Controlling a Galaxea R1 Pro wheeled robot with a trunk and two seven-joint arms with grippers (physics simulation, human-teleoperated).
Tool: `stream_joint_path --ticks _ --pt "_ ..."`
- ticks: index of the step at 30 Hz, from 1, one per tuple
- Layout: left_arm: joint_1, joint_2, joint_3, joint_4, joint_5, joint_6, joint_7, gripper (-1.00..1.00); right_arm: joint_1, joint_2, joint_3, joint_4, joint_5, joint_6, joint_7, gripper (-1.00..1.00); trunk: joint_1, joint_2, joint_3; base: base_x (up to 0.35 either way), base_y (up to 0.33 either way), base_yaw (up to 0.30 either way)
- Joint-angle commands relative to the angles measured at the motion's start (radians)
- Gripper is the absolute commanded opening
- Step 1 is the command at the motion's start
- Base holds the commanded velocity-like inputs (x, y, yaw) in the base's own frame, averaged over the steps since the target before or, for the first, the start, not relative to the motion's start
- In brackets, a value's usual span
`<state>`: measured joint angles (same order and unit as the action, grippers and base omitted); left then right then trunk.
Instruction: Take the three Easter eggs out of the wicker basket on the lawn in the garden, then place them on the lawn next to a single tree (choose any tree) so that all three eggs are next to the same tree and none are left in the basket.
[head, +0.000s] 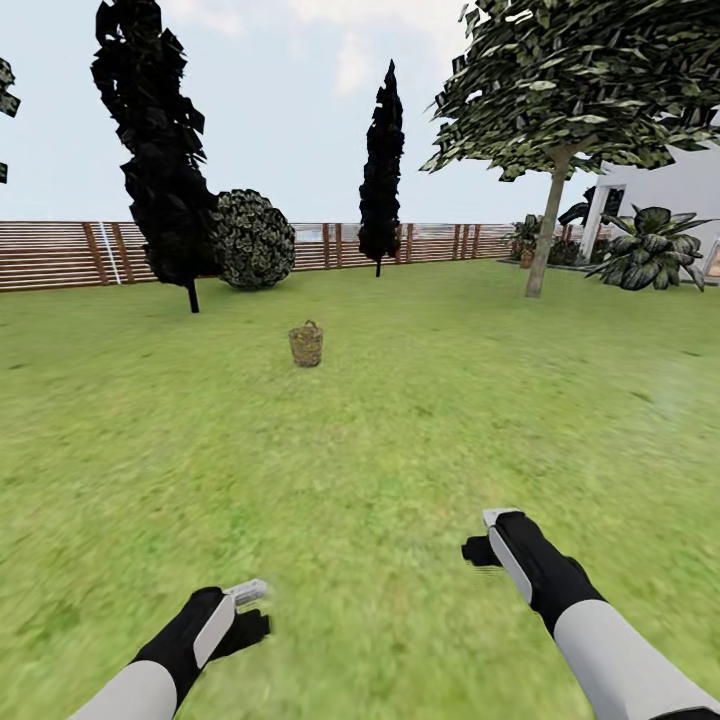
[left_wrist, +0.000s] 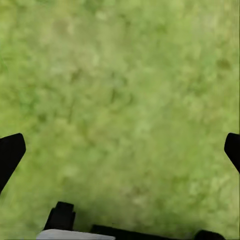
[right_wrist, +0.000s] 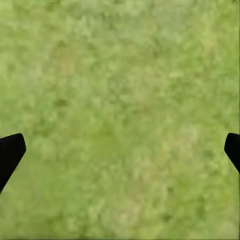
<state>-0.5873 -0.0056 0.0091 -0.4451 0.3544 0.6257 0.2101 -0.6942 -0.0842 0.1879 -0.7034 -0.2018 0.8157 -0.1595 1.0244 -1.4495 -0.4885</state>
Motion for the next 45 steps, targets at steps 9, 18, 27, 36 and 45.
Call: stream_joint_path --ticks 9,18,27,36,45 --pt "0.000 0.062 0.002 -0.011 0.014 0.002 0.012 1.00 -0.001 -0.023 -0.011 0.004 -0.027 0.021 -0.003 1.00 0.001 -0.001 -0.001 0.339 -0.001 0.000" --pt "0.000 0.205 0.001 -0.012 0.013 0.005 -0.033 1.00 -0.001 -0.064 -0.046 0.010 -0.112 0.104 0.029 1.00 0.001 -0.001 -0.001 0.340 0.000 0.000" --pt "0.000 0.247 -0.008 -0.016 -0.022 0.002 -0.128 1.00 -0.001 -0.071 -0.032 0.098 -0.030 0.045 0.028 1.00 0.001 -0.001 -0.001 0.341 0.000 0.000" --pt "-0.008 0.246 -0.003 -0.020 -0.076 0.000 -0.111 1.00 -0.001 -0.063 -0.032 0.101 0.001 0.030 0.029 1.00 0.001 -0.001 -0.001 0.344 0.000 0.000" --pt "-0.020 0.261 0.002 -0.020 -0.071 -0.001 -0.110 1.00 -0.001 -0.063 -0.031 0.103 0.004 0.029 0.030 1.00 0.001 -0.001 -0.001 0.344 0.000 0.000"
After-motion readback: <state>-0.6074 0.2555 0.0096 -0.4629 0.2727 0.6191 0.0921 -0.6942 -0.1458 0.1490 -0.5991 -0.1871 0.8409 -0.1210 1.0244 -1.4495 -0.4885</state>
